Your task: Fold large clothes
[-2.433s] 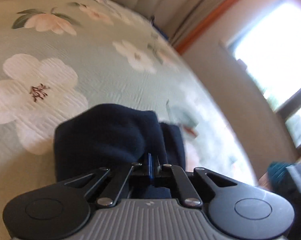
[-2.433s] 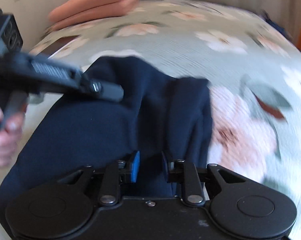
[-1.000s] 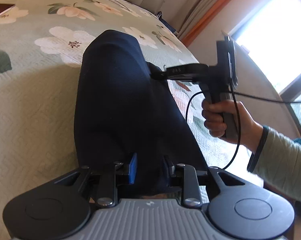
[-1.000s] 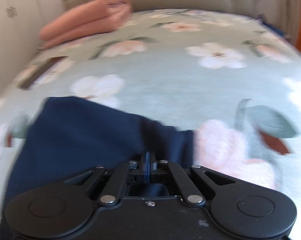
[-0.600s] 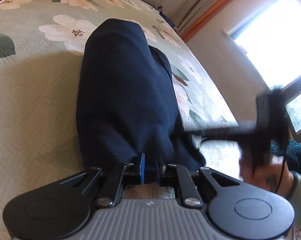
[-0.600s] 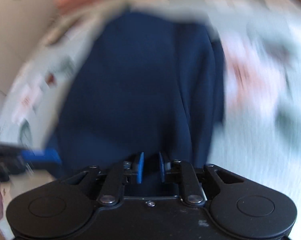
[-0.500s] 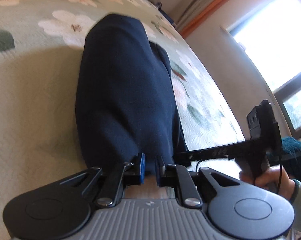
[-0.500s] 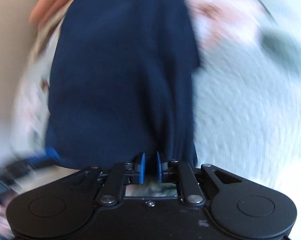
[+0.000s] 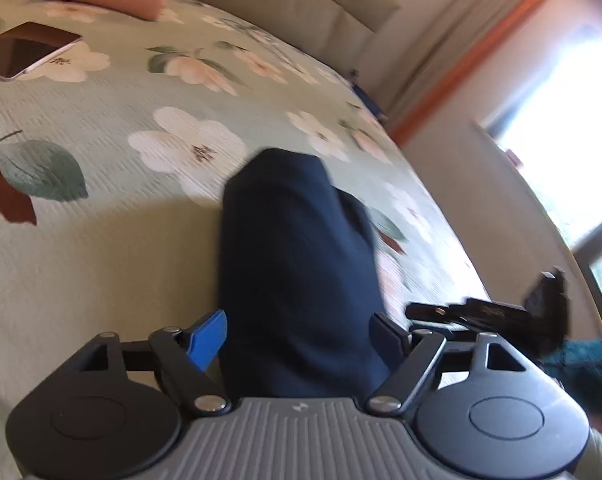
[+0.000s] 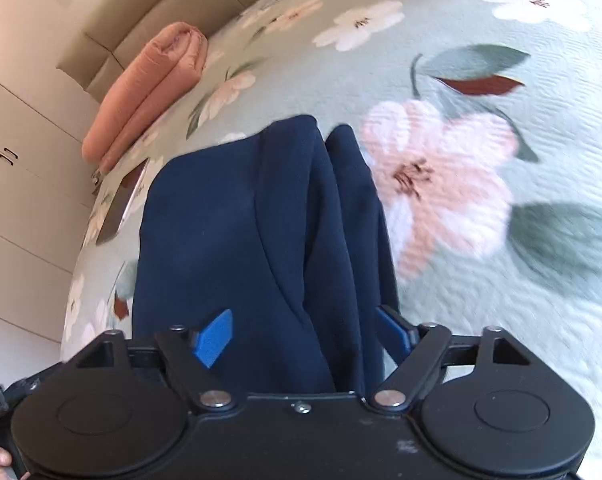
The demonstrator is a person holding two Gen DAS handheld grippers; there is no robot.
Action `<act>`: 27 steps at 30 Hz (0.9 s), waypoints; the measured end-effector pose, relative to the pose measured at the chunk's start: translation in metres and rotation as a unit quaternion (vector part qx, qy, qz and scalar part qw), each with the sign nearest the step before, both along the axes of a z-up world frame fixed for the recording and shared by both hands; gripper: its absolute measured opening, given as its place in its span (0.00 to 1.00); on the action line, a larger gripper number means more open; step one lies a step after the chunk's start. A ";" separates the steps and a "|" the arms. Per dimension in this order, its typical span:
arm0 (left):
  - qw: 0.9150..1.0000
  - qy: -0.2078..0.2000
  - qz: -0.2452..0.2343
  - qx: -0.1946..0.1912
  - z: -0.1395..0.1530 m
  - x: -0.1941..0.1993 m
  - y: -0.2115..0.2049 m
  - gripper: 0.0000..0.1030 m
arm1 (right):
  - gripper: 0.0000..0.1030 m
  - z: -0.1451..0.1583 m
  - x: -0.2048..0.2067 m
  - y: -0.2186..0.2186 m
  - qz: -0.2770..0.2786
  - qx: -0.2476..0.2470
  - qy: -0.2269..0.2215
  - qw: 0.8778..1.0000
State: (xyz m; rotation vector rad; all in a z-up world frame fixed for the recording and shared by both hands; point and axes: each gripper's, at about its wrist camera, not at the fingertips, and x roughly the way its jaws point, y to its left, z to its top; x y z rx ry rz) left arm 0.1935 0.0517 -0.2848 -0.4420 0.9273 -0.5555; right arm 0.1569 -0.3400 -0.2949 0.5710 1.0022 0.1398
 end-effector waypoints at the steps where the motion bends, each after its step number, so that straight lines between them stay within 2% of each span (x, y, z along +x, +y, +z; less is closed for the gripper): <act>1: 1.000 0.017 0.006 -0.008 -0.009 0.013 -0.003 0.77 | 0.91 -0.003 0.005 0.001 -0.002 -0.011 -0.002 1.000; 5: 0.997 0.055 0.007 -0.062 -0.036 0.038 -0.014 0.77 | 0.95 -0.012 0.009 -0.001 -0.008 -0.030 -0.025 0.999; 7: 0.997 0.058 0.004 -0.056 -0.048 0.049 -0.021 0.82 | 0.98 -0.023 0.012 -0.004 -0.005 -0.024 -0.026 0.999; 9: 0.997 0.064 0.006 -0.038 -0.058 0.062 -0.025 0.83 | 0.98 -0.036 0.018 -0.010 -0.008 0.005 -0.018 1.000; 10: 0.996 0.075 -0.001 -0.047 -0.067 0.066 -0.027 0.87 | 0.98 -0.043 0.020 -0.015 -0.012 0.025 -0.012 1.000; 13: 0.987 0.120 -0.003 -0.103 -0.091 0.082 -0.024 0.94 | 1.00 -0.059 0.019 -0.027 -0.014 0.091 -0.008 0.996; 15: 0.982 0.136 -0.002 -0.131 -0.103 0.085 -0.022 0.95 | 1.00 -0.064 0.021 -0.034 -0.004 0.121 -0.009 0.993; 18: 0.973 0.153 0.006 -0.171 -0.120 0.087 -0.021 0.96 | 1.00 -0.068 0.028 -0.040 0.024 0.151 -0.009 0.988; 20: 0.971 0.151 0.010 -0.183 -0.125 0.085 -0.023 0.97 | 1.00 -0.068 0.034 -0.035 0.051 0.148 -0.016 0.988; 22: 0.971 0.147 0.012 -0.187 -0.127 0.086 -0.028 0.96 | 0.96 -0.067 0.038 -0.028 0.054 0.141 -0.029 0.988; 23: 0.971 0.146 0.015 -0.188 -0.127 0.087 -0.031 0.96 | 0.91 -0.067 0.039 -0.024 0.050 0.139 -0.034 0.989; 24: 0.972 0.143 0.022 -0.188 -0.127 0.086 -0.032 0.91 | 0.80 -0.067 0.041 -0.021 0.047 0.139 -0.037 0.989; 27: 0.977 0.115 0.037 -0.174 -0.115 0.074 -0.035 0.73 | 0.66 -0.056 0.037 -0.013 0.047 0.129 -0.054 0.989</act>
